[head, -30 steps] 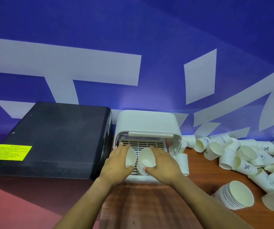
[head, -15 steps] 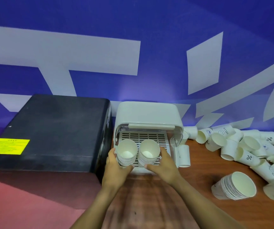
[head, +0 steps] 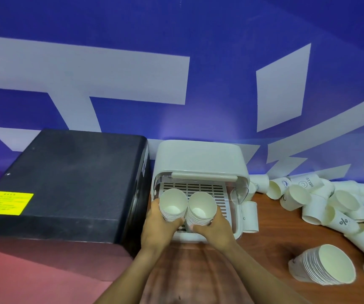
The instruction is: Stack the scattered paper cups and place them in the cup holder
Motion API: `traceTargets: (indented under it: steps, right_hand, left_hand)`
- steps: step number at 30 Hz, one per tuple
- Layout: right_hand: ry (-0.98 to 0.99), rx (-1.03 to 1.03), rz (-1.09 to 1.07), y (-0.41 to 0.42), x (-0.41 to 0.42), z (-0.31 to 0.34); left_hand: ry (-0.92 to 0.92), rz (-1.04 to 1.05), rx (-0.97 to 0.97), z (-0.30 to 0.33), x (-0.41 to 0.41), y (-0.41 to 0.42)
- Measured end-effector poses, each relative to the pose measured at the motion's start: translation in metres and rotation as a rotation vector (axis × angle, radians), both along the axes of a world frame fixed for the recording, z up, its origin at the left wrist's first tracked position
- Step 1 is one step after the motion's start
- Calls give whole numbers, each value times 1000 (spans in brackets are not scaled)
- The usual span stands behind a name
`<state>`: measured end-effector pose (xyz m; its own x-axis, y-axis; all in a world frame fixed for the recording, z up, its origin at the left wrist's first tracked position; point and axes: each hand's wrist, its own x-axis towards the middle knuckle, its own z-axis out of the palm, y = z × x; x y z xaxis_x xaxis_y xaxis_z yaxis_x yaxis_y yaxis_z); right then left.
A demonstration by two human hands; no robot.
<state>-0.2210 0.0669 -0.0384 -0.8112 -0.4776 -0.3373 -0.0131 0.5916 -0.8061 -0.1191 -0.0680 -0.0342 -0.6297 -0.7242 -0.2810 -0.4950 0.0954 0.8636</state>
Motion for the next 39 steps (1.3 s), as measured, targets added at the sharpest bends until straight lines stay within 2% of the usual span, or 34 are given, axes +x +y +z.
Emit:
traceTargets:
  steps: [11,19,24,28,34,36,39]
  right_hand:
    - [66,-136,-250,-9,-46,-4]
    - [81,-213,-331,-27,-74,-16]
    - [41,-217,-312,-30,-75,-15]
    - [11,-167,-262,-18,-65,-6]
    - [-124,-98,-182,14,-29,9]
    - [-108,-59,-131,30,-17,17]
    - [-14,-30,-107,57,-13,34]
  left_hand:
    - [170,95,97,-7,-61,13]
    - [222,247,25,-11,-91,-1]
    - [236,203,28,-20,-95,-9]
    - [238,160,117,-15,-85,-5]
    - [199,141,205,-7,-42,35]
    - [158,69,225,-1,-30,54]
    - [80,-146,103,6,-26,73]
